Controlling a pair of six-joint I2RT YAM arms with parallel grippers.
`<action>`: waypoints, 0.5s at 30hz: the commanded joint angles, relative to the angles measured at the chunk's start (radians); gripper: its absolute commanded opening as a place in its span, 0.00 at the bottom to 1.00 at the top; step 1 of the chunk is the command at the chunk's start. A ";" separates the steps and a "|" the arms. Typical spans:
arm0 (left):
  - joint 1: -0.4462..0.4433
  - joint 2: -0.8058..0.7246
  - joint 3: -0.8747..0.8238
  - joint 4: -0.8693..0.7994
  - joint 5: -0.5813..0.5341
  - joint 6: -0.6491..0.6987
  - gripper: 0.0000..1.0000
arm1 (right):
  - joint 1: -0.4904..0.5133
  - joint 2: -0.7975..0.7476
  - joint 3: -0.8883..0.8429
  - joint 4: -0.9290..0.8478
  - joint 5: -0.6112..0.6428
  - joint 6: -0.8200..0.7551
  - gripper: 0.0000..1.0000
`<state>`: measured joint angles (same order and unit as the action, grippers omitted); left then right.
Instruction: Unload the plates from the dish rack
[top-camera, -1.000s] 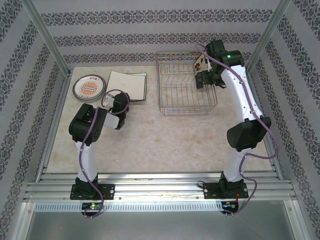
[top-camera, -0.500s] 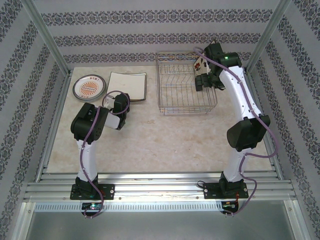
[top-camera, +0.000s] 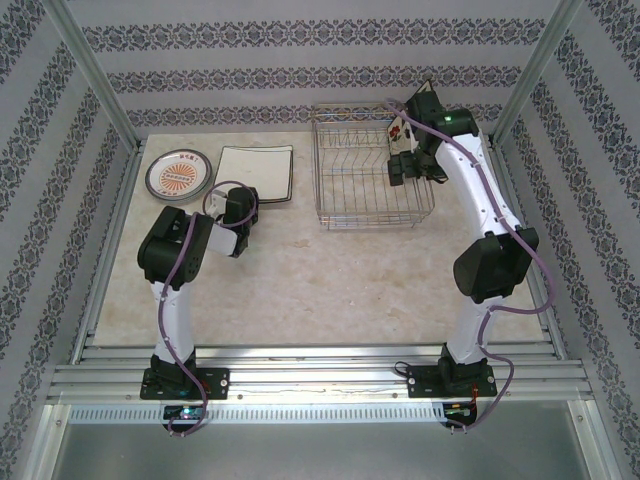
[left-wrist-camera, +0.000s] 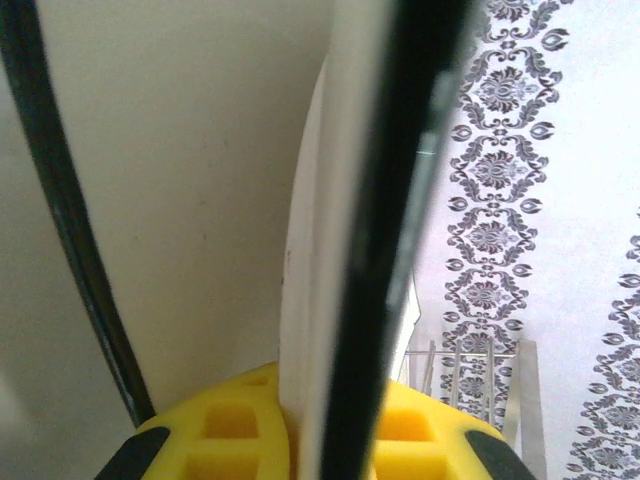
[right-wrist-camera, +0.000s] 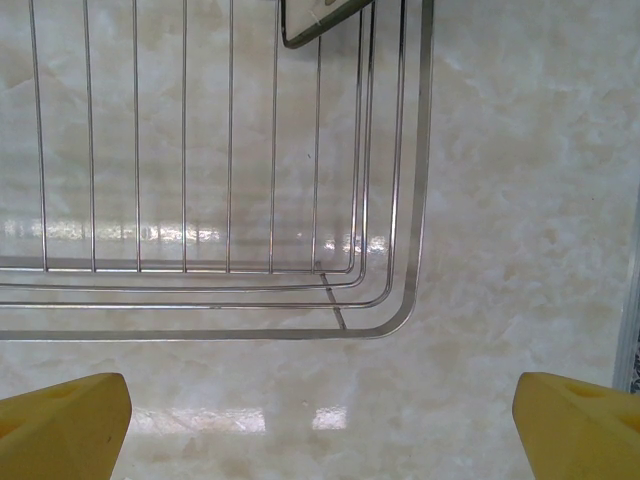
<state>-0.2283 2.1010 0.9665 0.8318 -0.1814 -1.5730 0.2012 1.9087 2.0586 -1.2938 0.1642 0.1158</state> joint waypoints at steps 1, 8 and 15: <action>0.005 -0.045 0.031 -0.090 0.060 0.042 0.11 | 0.011 -0.026 -0.028 0.019 -0.003 0.004 0.98; 0.012 -0.078 0.045 -0.243 0.077 0.095 0.23 | 0.012 -0.052 -0.080 0.045 0.005 0.020 0.98; 0.014 -0.112 0.083 -0.374 0.092 0.160 0.30 | 0.008 -0.069 -0.106 0.060 0.009 0.023 0.98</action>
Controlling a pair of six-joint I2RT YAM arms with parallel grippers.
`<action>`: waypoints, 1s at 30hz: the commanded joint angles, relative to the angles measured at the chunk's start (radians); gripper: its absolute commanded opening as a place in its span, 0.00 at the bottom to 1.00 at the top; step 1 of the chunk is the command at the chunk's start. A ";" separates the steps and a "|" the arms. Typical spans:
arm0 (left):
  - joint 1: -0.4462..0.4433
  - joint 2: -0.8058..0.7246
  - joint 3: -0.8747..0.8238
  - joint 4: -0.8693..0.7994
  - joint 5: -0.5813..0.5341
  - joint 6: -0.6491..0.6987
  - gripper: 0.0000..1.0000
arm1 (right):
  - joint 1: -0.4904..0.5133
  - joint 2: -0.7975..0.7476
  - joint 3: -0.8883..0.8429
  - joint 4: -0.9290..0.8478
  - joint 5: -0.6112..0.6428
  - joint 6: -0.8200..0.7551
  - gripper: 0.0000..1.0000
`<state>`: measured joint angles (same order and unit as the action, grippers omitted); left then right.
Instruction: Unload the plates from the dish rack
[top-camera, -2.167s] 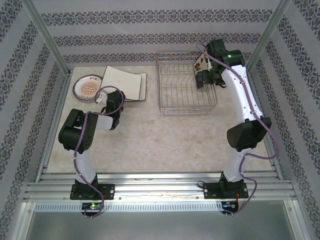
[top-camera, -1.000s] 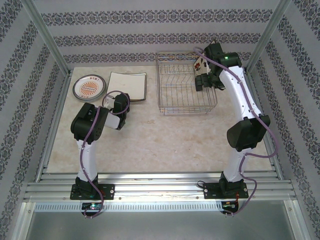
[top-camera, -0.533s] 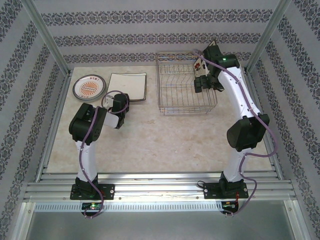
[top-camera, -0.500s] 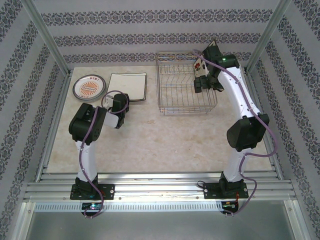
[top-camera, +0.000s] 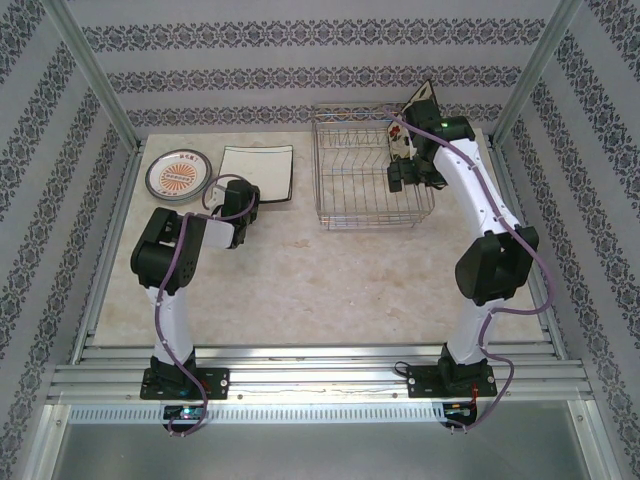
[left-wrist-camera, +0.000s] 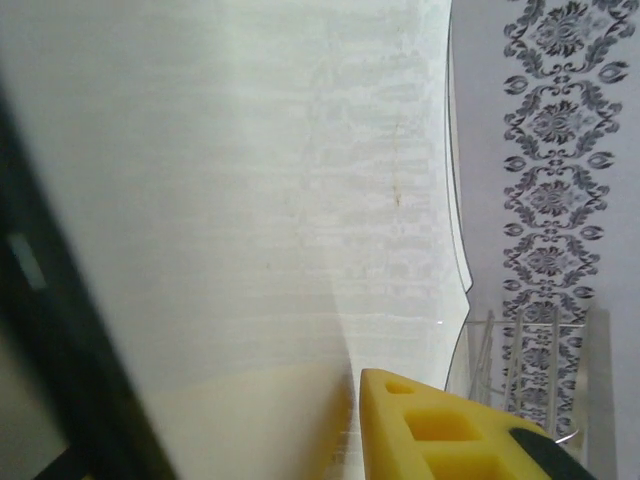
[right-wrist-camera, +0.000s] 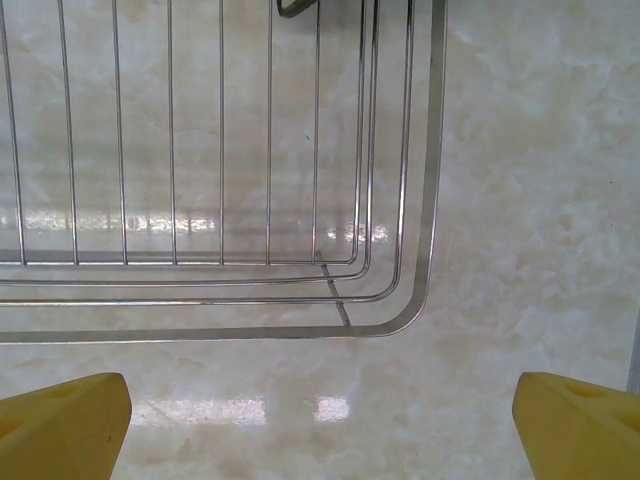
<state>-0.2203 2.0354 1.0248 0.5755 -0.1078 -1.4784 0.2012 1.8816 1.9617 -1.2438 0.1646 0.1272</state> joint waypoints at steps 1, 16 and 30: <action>0.007 -0.049 0.026 -0.125 0.022 0.073 0.30 | 0.009 -0.044 -0.011 0.012 0.010 0.009 0.98; 0.009 -0.080 0.082 -0.324 0.061 0.176 0.79 | 0.005 -0.032 -0.011 0.030 0.005 0.003 0.98; 0.010 -0.024 0.178 -0.354 0.099 0.190 0.82 | 0.003 -0.024 -0.005 0.037 -0.004 -0.006 0.98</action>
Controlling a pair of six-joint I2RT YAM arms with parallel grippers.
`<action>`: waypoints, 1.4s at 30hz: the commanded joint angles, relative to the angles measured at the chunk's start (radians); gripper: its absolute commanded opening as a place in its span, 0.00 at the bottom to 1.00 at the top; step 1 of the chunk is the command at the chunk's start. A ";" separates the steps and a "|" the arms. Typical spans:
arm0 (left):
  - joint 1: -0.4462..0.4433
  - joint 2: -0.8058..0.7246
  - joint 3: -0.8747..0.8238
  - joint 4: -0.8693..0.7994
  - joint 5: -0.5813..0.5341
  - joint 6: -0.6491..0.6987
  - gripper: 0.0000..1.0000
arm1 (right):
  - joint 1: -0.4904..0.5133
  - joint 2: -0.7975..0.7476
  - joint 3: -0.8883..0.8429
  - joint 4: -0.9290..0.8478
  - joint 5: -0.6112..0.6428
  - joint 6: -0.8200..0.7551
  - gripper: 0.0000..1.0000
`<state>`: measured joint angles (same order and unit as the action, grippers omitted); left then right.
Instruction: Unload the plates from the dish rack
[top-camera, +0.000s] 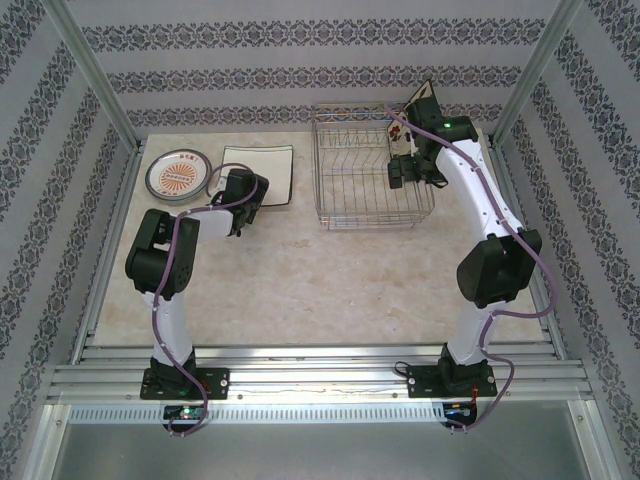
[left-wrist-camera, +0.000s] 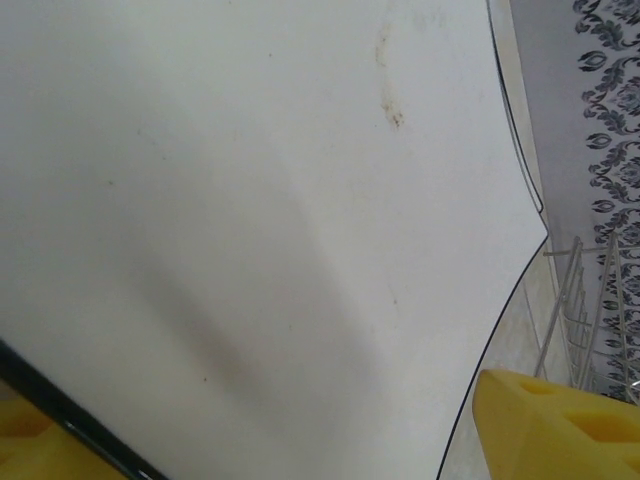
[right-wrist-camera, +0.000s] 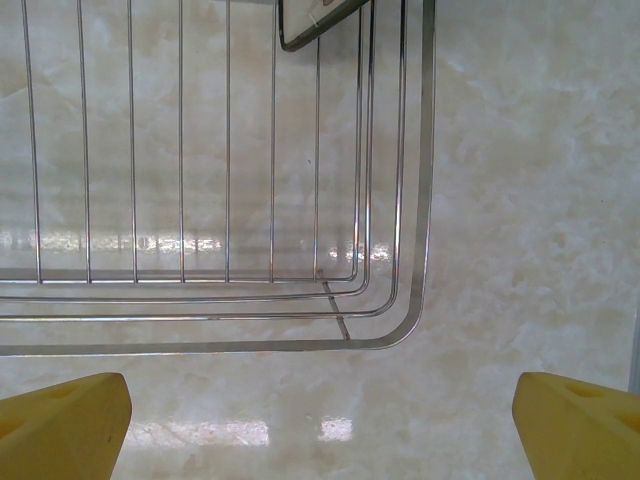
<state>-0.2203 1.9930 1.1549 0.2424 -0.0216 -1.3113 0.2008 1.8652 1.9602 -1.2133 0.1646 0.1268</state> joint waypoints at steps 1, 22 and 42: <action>0.010 0.026 0.058 -0.024 0.016 0.021 0.82 | 0.003 -0.006 -0.001 0.006 -0.004 -0.007 0.98; -0.007 -0.114 0.129 -0.329 -0.070 0.421 0.95 | -0.059 -0.009 0.087 -0.001 -0.053 -0.007 0.98; 0.087 0.122 1.053 -1.470 0.152 1.184 1.00 | -0.227 0.533 0.946 -0.099 -0.151 -0.012 0.98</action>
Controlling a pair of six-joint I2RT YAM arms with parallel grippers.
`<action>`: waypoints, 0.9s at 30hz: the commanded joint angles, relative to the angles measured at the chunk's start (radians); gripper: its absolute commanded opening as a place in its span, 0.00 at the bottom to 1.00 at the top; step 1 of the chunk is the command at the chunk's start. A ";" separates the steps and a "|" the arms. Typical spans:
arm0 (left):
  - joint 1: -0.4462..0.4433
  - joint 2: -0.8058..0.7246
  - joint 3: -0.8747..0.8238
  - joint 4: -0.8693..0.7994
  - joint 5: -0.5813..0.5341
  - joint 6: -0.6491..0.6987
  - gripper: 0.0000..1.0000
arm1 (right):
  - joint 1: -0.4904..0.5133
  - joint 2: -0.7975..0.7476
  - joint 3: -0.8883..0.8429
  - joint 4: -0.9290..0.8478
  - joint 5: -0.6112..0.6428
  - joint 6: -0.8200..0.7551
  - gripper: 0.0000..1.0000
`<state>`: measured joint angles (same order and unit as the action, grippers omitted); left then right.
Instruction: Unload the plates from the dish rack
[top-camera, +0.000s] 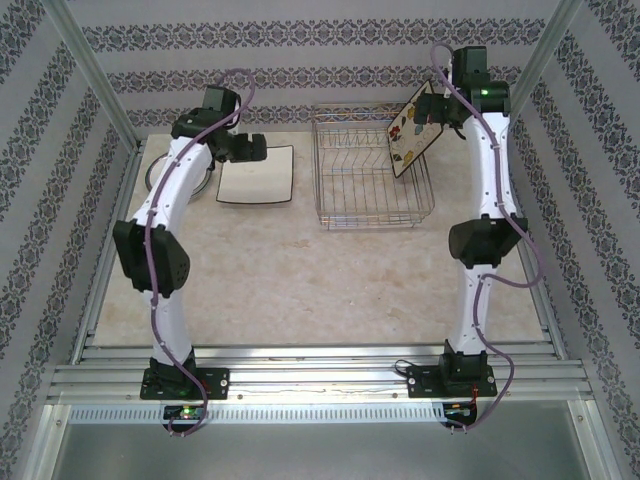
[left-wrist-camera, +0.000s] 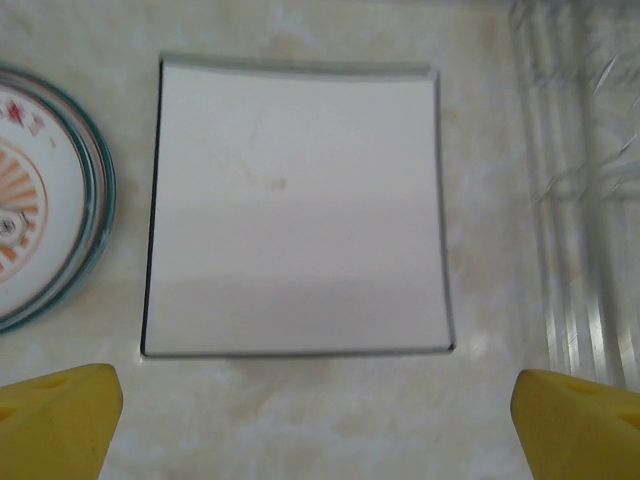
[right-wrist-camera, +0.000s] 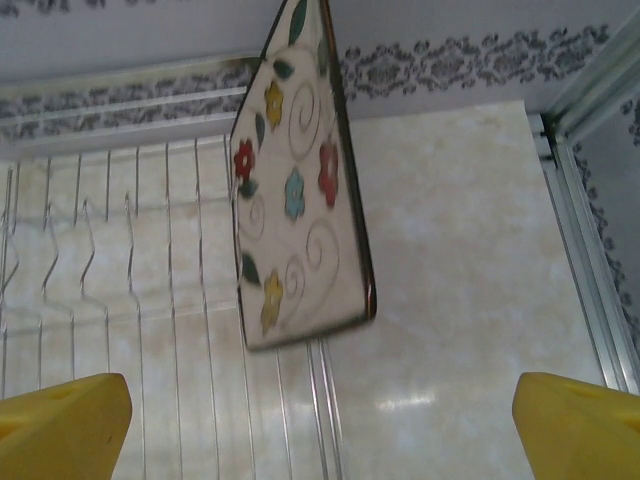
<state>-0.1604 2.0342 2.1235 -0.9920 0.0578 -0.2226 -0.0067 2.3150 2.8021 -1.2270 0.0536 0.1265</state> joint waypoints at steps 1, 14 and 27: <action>0.028 0.104 0.117 -0.256 0.078 0.104 1.00 | -0.025 0.089 0.092 -0.060 -0.056 -0.014 0.98; 0.036 0.168 0.185 -0.278 0.073 0.106 1.00 | -0.031 0.170 0.007 0.223 -0.122 -0.005 0.94; 0.051 0.178 0.177 -0.248 0.082 0.098 1.00 | -0.013 0.218 0.008 0.300 -0.102 0.009 0.52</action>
<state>-0.1246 2.2116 2.2894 -1.2247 0.1287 -0.1349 -0.0345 2.5313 2.7838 -0.9668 -0.0677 0.1345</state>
